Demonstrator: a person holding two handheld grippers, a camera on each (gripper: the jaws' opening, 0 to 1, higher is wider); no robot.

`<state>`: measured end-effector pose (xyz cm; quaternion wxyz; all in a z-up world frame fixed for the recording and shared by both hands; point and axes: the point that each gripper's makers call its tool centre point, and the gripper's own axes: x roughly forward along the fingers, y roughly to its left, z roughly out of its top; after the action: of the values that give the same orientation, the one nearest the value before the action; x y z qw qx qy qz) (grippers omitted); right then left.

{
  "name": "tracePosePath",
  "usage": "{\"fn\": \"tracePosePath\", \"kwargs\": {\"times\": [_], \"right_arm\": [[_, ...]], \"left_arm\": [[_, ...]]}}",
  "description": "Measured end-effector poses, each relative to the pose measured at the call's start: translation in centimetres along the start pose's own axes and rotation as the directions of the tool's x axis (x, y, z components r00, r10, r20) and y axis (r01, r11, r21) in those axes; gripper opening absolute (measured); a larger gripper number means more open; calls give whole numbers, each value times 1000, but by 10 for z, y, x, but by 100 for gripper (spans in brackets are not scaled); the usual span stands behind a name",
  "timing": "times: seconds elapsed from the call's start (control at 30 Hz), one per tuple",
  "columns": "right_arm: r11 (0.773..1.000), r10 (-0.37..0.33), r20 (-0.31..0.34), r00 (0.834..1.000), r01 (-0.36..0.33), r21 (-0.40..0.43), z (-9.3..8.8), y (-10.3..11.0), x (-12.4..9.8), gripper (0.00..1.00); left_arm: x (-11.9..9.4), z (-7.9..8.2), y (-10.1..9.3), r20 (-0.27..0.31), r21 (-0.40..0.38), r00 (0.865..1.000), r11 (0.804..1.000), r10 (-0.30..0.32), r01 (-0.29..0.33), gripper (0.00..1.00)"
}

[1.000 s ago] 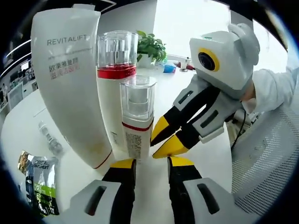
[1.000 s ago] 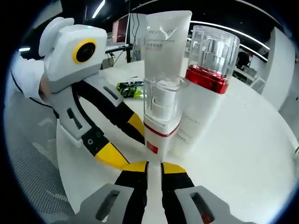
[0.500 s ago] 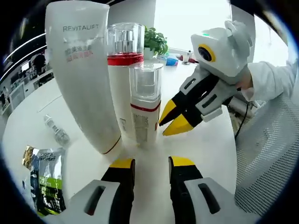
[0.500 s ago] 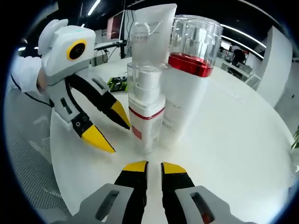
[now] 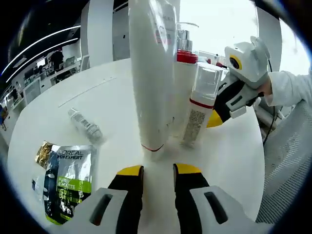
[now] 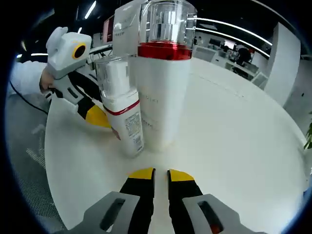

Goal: Arrange the skincare products in the storage area until every visible bottle or jar stands upright without overlapping.

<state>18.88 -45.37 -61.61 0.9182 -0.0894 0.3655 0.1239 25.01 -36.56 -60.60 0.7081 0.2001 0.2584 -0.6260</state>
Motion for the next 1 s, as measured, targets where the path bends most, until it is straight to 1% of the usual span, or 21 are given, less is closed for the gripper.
{"fn": "tracePosePath", "kwargs": {"times": [0.1, 0.17, 0.33, 0.57, 0.63, 0.73, 0.77, 0.87, 1.0], "right_arm": [[1000, 18, 14, 1000, -18, -12, 3, 1, 4, 2], [1000, 22, 19, 1000, -21, -4, 6, 0, 7, 2], [999, 38, 35, 999, -37, -27, 11, 5, 12, 0], [998, 46, 35, 998, -44, -48, 13, 5, 14, 1], [998, 51, 38, 998, -49, -44, 13, 7, 15, 0], [998, 52, 40, 998, -51, -38, 13, 7, 15, 0], [998, 53, 40, 998, -51, -35, 13, 6, 15, 0], [998, 53, 40, 998, -51, -38, 13, 6, 15, 0], [997, 54, 40, 998, -52, -51, 13, 6, 15, 0]], "left_arm": [[3, 4, 3, 7, 11, 1000, 1000, -4, 4, 15], [5, 4, 7, 0, 19, 1000, 1000, 2, -2, 14], [8, 3, 6, -17, 55, 999, 998, -29, 30, 12], [11, 2, 5, -31, 87, 999, 995, -44, 47, 8], [11, 2, 5, -30, 101, 998, 993, -52, 55, 9], [10, 6, 1, -25, 123, 997, 990, -69, 72, 14], [10, 7, 0, -22, 141, 997, 987, -74, 77, 15], [10, 7, 3, -29, 148, 997, 987, -65, 68, 11], [11, 7, 2, -34, 155, 997, 985, -74, 78, 10]]}}
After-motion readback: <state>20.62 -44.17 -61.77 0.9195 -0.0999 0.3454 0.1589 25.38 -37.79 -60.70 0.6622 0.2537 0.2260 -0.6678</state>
